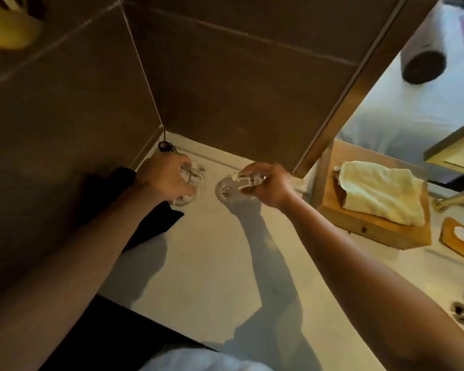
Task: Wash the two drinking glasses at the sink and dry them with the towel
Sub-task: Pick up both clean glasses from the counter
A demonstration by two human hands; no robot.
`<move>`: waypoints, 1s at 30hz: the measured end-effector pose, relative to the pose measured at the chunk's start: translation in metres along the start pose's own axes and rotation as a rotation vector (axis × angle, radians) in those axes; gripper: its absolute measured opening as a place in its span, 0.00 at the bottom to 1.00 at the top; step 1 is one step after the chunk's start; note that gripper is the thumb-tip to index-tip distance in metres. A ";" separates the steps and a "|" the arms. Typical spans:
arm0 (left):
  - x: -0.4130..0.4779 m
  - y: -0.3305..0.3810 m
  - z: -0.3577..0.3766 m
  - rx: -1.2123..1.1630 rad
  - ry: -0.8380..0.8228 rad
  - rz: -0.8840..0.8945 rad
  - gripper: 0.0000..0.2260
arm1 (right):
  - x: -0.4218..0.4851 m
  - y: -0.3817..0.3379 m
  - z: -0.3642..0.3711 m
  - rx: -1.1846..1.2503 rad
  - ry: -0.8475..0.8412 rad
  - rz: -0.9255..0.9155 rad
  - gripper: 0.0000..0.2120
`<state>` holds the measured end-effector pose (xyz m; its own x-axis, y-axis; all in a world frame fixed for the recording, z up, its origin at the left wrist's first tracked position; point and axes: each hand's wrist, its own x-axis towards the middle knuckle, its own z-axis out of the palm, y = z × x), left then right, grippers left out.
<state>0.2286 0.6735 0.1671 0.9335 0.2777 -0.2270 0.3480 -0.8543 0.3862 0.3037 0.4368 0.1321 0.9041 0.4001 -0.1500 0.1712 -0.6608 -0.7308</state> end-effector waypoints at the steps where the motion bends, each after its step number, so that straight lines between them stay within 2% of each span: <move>1: 0.011 -0.002 -0.003 0.039 -0.020 0.022 0.27 | 0.007 -0.006 0.001 -0.139 -0.043 -0.029 0.18; 4: 0.039 -0.004 -0.006 0.134 -0.074 0.085 0.29 | 0.030 -0.016 0.007 -0.415 -0.146 -0.063 0.22; 11: 0.079 -0.009 0.001 0.250 -0.154 0.203 0.24 | 0.055 -0.034 0.025 -0.634 -0.244 -0.034 0.23; 21: 0.101 -0.006 0.015 0.363 -0.251 0.223 0.24 | 0.063 -0.037 0.036 -0.707 -0.312 -0.029 0.24; 30: 0.106 -0.008 0.030 0.471 -0.230 0.265 0.22 | 0.067 -0.030 0.042 -0.755 -0.310 -0.023 0.23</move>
<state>0.3223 0.6967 0.1130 0.9222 -0.0293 -0.3856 -0.0197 -0.9994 0.0287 0.3429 0.5100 0.1160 0.7667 0.5028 -0.3992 0.5059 -0.8560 -0.1065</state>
